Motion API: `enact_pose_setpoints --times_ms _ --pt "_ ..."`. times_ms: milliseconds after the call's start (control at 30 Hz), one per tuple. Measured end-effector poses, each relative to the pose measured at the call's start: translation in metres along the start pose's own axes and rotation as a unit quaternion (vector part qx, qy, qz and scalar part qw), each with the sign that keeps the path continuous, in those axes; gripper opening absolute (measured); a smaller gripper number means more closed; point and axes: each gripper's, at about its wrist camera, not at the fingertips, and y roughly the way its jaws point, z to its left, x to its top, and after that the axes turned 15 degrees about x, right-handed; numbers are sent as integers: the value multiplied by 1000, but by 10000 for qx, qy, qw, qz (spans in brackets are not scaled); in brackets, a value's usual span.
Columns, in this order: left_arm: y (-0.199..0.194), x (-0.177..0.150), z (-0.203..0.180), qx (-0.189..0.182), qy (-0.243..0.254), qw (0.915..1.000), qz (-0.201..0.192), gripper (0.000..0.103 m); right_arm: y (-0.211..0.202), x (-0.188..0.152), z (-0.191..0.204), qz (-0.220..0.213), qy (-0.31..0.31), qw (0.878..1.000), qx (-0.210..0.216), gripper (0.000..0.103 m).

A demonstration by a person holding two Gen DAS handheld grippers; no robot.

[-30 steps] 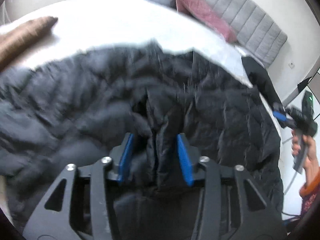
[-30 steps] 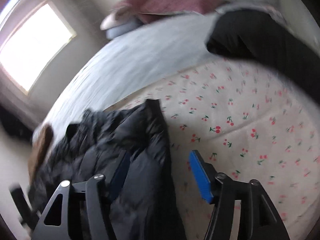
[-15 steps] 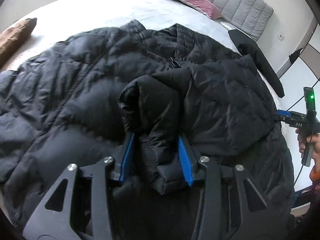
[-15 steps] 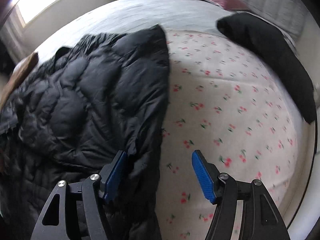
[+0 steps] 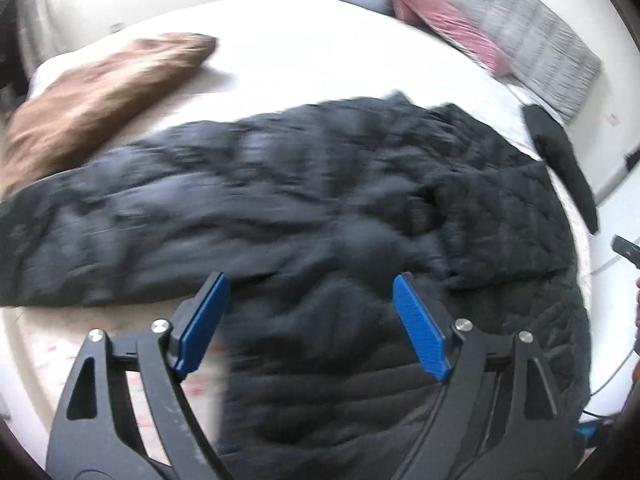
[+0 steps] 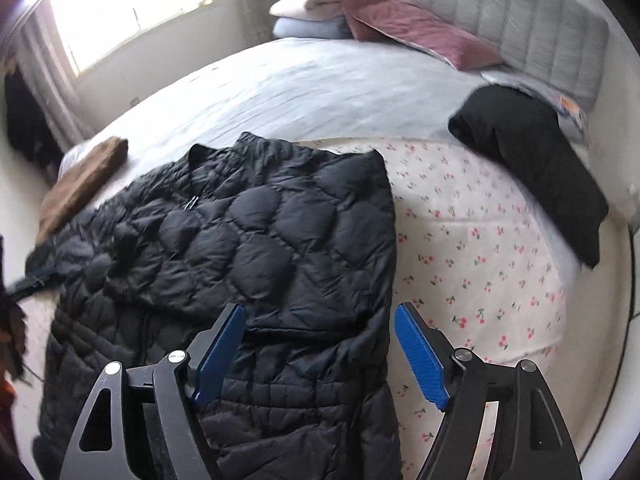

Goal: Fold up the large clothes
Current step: 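Lift the jacket hood with the left gripper and fold it over the body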

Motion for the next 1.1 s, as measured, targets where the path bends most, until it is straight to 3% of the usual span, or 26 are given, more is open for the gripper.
enact_pose_setpoints --times_ms 133,267,433,567,667,700,800,833,867,933,1000,1100 --pt "5 -12 65 536 -535 9971 75 92 4 -2 20 91 -272 9996 29 78" --pt "21 -28 127 942 -1337 9860 318 92 10 -6 31 248 -434 9987 31 78" --pt "47 -57 210 1280 -2746 9524 335 92 16 -8 38 407 -557 9976 50 78" --pt "74 -75 260 1049 -3822 9172 415 92 18 -5 40 434 -617 9971 -33 78" --pt "85 -81 276 753 -4363 8959 374 91 19 -4 40 431 -623 9971 -48 78" --pt "85 -81 278 725 -4444 8923 315 91 20 -5 39 456 -622 9970 -65 78" --pt "86 -74 282 664 -4552 8879 61 77 25 -8 35 538 -605 9966 -130 78" --pt "87 -71 283 662 -4561 8875 35 65 26 -9 34 552 -585 9967 -144 78" --pt "87 -69 284 673 -4576 8866 -1 39 26 -10 33 553 -565 9968 -144 78" --pt "81 -65 287 519 -4596 8865 -106 5 27 -12 30 541 -509 9972 -105 78" --pt "58 -60 281 479 -4551 8875 -551 5 27 -13 28 532 -489 9973 -87 78" --pt "21 -39 254 409 -3999 9081 -1175 5 27 -13 24 512 -451 9976 -101 78"
